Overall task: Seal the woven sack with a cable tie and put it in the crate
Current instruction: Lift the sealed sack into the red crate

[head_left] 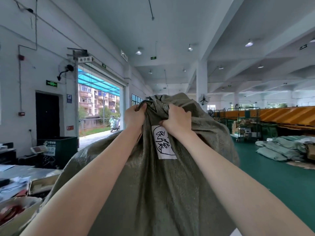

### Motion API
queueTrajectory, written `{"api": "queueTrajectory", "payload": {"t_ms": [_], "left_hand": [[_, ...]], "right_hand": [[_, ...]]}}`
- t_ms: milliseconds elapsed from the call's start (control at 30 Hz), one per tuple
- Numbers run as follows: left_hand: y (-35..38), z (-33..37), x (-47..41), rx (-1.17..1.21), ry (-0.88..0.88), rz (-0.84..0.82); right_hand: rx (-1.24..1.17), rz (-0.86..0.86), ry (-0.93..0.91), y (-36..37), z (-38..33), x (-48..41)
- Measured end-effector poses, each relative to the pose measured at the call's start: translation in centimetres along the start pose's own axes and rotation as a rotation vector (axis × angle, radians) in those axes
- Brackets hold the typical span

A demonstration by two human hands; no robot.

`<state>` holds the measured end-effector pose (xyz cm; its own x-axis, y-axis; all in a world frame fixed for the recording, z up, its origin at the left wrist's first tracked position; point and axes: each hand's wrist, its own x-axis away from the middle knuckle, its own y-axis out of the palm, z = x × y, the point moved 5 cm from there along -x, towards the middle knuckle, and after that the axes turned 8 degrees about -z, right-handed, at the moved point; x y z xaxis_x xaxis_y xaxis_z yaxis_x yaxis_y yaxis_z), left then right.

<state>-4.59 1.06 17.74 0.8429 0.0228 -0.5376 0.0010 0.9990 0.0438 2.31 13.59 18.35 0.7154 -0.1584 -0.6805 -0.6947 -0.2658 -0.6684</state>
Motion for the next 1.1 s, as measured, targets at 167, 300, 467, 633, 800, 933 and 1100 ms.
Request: {"api": "queueTrajectory", "payload": {"t_ms": [167,300,467,633,800,933,1100], "left_hand": [[0.6,2.5,-3.3,0.036,0.104,0.035],[1.3,4.0,-5.6,0.022,0.201,0.055],[2.7,3.8,-7.4,0.044,0.324,0.023],[3.6,0.9,-9.5,0.018,0.349,0.028],[4.4,-2.0,-12.0,0.090,0.328,-0.020],[4.6,-3.4,-14.1,0.060,0.313,-0.062],[6.0,-4.1,-15.8,0.041,0.290,-0.430]], "right_hand": [[0.068,0.133,-0.059,-2.1,-1.4,-3.6],[0.110,0.202,-0.080,-3.6,-1.5,-5.8],[0.141,0.293,-0.088,-3.3,-0.6,-7.1],[0.204,0.333,-0.099,0.1,1.1,-8.3],[0.252,0.302,-0.126,2.5,2.2,-10.4],[0.233,0.306,-0.131,3.9,2.6,-12.5],[0.206,0.381,-0.152,4.2,3.5,-14.7]]}}
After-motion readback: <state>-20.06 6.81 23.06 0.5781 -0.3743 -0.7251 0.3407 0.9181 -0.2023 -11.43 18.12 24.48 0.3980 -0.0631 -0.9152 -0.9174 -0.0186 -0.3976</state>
